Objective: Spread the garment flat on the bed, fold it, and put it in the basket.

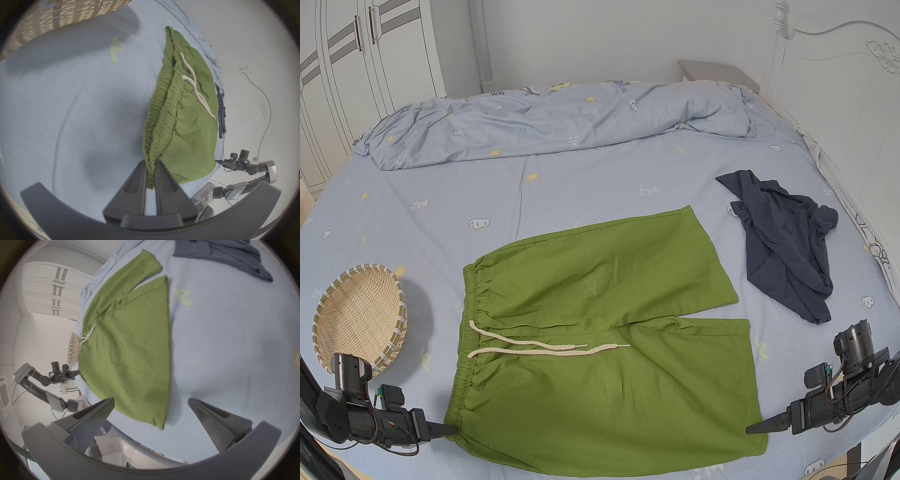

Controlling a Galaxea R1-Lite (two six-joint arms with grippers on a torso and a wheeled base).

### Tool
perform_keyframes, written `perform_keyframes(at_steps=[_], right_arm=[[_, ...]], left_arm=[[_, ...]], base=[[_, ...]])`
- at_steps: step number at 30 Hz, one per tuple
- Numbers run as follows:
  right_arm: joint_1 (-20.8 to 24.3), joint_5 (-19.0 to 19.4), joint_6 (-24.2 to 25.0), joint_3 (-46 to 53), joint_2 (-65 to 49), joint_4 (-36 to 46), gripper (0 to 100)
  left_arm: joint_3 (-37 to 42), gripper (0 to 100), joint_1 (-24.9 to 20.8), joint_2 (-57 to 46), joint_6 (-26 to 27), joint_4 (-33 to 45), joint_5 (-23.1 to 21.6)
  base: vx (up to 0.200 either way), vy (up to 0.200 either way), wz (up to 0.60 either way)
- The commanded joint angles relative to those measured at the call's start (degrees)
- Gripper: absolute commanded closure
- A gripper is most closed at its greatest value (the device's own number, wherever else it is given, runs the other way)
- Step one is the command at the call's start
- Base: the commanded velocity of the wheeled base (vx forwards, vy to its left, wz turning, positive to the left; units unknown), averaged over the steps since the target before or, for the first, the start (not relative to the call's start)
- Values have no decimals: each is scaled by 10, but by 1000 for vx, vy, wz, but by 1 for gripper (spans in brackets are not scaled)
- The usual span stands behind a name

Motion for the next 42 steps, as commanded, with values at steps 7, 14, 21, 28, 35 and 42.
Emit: perform_keyframes(at_steps=[7, 14, 21, 28, 35, 42], right_arm=[[15, 64, -1, 29, 36, -1, 0], [15, 75, -32, 26, 98, -8, 0], [20, 115, -32, 25, 100, -36, 0], [20, 120, -33, 21, 111, -42, 0], [15, 118, -37, 22, 133, -58, 0], [-25, 113, -79, 26, 159, -67, 100]], left_arm=[[0, 100, -2, 5, 0, 0, 0], [0, 100, -3, 4, 0, 0, 0], [-1, 100, -4, 5, 0, 0, 0], [-1, 100, -5, 4, 0, 0, 0], [0, 100, -4, 3, 0, 0, 0], [0, 100, -4, 3, 0, 0, 0]], base=[[0, 0, 0], [0, 0, 0], [0, 0, 0], [0, 0, 0], [0, 0, 0], [0, 0, 0]])
